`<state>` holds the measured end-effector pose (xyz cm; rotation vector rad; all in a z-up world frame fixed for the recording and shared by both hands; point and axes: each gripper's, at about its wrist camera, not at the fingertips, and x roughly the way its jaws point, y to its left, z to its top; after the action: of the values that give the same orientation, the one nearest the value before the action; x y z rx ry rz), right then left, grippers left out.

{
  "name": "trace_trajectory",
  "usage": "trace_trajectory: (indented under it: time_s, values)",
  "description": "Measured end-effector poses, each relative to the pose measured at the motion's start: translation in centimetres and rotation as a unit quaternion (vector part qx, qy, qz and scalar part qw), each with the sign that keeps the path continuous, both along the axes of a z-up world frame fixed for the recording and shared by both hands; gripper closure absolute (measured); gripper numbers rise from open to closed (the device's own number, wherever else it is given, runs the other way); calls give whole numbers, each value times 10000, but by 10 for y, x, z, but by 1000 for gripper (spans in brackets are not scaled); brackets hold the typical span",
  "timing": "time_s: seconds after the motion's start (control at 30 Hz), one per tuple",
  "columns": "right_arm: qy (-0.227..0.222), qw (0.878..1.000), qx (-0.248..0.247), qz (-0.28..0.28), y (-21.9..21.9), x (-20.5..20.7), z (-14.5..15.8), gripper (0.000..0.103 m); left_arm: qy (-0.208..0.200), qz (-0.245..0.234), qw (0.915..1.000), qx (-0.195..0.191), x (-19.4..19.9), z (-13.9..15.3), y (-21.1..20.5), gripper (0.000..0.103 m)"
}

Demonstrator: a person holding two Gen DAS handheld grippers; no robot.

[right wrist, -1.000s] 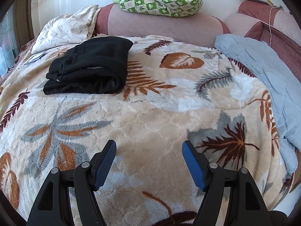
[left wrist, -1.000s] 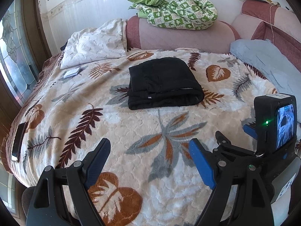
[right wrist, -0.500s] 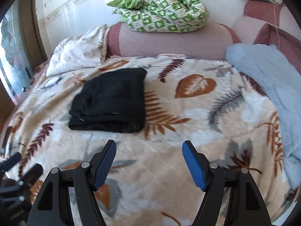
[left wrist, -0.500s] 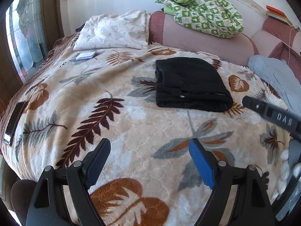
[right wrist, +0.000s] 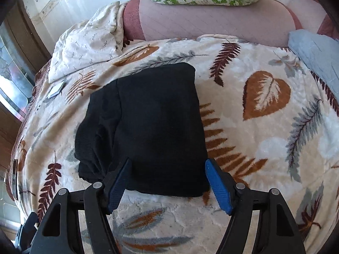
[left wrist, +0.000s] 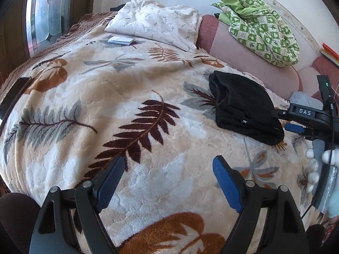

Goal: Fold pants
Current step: 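Grasp the folded black pants edges with the right tool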

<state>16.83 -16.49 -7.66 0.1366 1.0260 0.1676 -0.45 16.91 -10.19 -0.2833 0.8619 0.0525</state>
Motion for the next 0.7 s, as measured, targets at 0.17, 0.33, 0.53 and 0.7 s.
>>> trace_trajectory:
  time_s: [0.17, 0.33, 0.53, 0.7]
  values:
    - [-27, 9983, 556, -198, -26, 25, 8, 20, 102, 27, 9998, -148, 3, -8, 4, 18]
    - [502, 9876, 1445, -351, -41, 72, -27, 15, -14, -52, 10000, 75, 1, -9, -7, 18]
    - [909, 9668, 2366, -321, -29, 89, -54, 49, 11, -74, 9996, 260, 4, -18, -15, 18]
    - [686, 9742, 2142, -170, -35, 85, -28, 68, 47, -87, 9994, 329, 7, -22, -20, 18]
